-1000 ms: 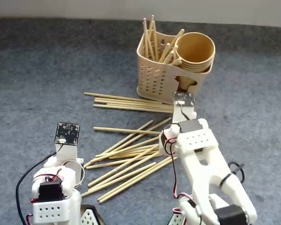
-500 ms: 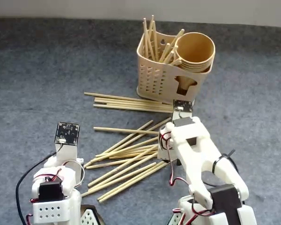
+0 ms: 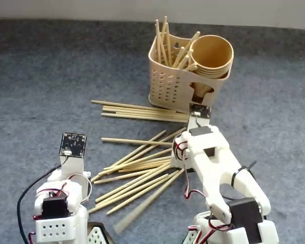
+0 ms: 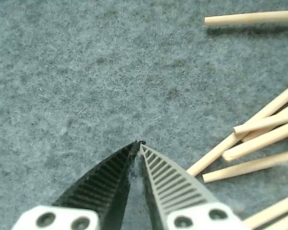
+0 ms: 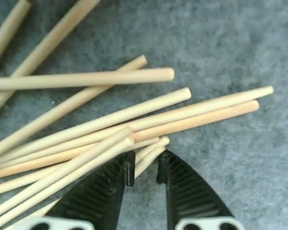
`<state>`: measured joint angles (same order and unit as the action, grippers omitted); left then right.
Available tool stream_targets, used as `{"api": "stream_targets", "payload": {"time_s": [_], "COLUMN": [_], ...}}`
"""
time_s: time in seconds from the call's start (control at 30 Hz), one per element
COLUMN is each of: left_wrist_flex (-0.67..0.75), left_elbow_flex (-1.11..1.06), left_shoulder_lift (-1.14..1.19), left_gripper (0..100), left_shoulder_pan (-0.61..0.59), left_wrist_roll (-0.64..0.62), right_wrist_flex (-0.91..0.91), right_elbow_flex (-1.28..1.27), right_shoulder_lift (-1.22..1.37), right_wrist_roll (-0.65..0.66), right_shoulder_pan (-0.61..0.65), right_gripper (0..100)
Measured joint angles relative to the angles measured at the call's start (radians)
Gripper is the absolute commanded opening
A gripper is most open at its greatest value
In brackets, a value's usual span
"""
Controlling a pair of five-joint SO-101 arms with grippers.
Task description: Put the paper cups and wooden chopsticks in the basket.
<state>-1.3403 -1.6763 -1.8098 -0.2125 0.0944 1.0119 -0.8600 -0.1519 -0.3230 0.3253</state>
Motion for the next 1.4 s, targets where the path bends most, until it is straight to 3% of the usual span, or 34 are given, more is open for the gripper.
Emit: {"api": "stream_targets", "payload": {"time_s": [0.37,1.2,1.4], "left_wrist_flex": [0.0,0.0,0.0], "left_elbow_flex": [0.0,0.0,0.0], "left_shoulder_lift": [0.0,0.0,0.0], "left_gripper": [2,2,2], "left_shoulder_pan": [0.0,0.0,0.0], "left_wrist_roll": [0.0,0.0,0.0], "right_wrist_flex": [0.002,0.0,0.0], "right_elbow_flex": [-0.002,-0.009,0.037], "right_shoulder_lift": [-0.029,-0.703,-0.72], "right_wrist_roll": [-0.002,0.0,0.066], "right_shoulder_pan": [-0.009,-0.014,0.081], "right_gripper": [0.5,0.5,0.5]}}
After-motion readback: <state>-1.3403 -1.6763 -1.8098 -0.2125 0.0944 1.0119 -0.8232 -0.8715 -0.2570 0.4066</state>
